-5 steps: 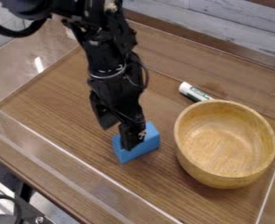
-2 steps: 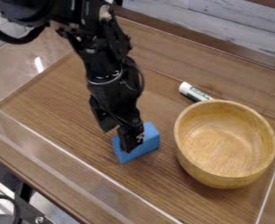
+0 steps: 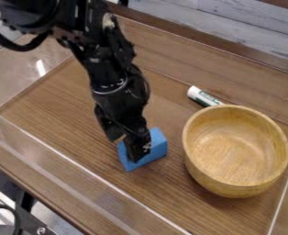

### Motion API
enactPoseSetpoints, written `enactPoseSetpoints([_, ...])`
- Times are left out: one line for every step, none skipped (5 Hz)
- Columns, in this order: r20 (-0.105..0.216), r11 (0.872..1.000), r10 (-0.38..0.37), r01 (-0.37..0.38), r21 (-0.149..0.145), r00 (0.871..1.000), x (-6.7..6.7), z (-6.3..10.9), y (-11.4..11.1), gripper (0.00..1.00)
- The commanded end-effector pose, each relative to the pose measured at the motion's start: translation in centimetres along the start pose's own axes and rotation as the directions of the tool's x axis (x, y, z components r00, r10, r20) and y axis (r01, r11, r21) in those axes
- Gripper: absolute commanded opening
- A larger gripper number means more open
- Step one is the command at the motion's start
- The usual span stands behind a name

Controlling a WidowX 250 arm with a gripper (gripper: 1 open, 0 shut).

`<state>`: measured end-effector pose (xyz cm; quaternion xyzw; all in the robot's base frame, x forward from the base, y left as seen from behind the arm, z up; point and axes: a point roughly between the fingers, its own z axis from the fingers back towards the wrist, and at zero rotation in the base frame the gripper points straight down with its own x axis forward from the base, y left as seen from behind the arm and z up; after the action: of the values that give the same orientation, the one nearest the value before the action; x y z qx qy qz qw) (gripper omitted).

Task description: Put the blue block in the brown bowl

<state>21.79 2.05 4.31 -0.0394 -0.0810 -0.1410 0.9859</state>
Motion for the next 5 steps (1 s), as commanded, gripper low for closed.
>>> enactPoseSetpoints([0.041, 1.000, 0.002, -0.002, 0.010, 0.999, 0.8, 0.0, 0.2, 1.00])
enactPoseSetpoints([0.052, 1.000, 0.001, -0.001, 0.008, 0.999, 1.1, -0.5, 0.2, 1.00])
enactPoseSetpoints([0.059, 1.000, 0.001, -0.001, 0.006, 0.998, 1.2, -1.0, 0.2, 1.00])
enactPoseSetpoints([0.064, 1.000, 0.000, 0.000, 0.003, 0.998, 1.4, -1.3, 0.3, 0.00])
enactPoseSetpoints([0.050, 1.000, 0.003, -0.003, 0.007, 0.999, 1.5, -0.5, 0.3, 0.00])
